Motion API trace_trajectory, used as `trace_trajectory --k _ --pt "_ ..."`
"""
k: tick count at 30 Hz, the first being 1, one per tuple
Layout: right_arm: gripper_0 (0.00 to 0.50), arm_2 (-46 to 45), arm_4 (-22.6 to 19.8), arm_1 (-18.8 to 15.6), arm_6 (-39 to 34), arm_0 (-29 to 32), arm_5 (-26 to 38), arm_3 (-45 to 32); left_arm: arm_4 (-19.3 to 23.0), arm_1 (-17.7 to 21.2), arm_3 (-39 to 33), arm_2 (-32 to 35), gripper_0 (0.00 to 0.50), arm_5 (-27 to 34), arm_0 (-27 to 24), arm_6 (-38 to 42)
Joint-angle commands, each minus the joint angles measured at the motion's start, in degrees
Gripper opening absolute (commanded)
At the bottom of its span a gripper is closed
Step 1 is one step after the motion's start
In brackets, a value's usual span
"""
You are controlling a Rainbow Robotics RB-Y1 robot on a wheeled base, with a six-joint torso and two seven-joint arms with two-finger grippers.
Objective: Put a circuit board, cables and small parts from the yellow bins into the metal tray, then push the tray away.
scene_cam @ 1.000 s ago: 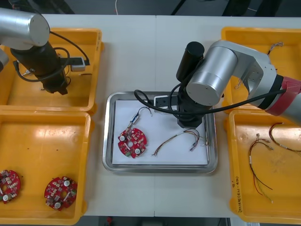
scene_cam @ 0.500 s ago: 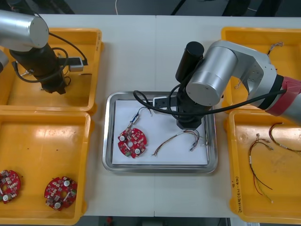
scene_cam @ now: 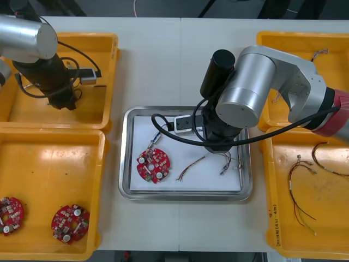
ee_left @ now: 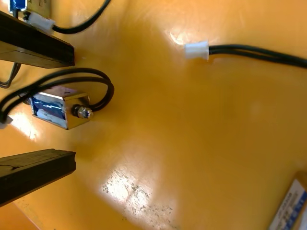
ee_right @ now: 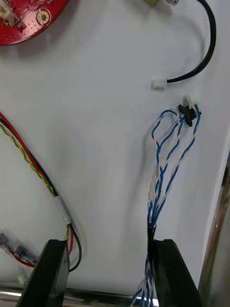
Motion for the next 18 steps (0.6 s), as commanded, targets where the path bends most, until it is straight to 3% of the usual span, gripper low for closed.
trace_trajectory --k 1,2,3,18 --pt "0.500 -0.99 1.54 -1.79 -2.33 -2.45 0.41 -1.73 -0.32 -1.07 0.03 -1.26 0.320 -0.59 -2.43 -1.82" --pt "0.500 -0.99 1.62 -1.87 -2.33 -2.45 0.32 -1.73 -0.32 -0.98 0.03 -1.26 0.202 -0.59 -2.43 -1.82" --pt "0.500 -0.90 1.71 -1.96 -2.33 -2.36 0.41 -1.73 -0.23 -1.07 -0.06 -1.26 0.003 -0.59 -2.43 -1.82" --pt "0.500 -1.69 1.80 -3.98 -2.95 -2.36 2.78 -4.45 0.64 -0.63 -0.06 -1.17 0.000 -0.50 -2.43 -1.82"
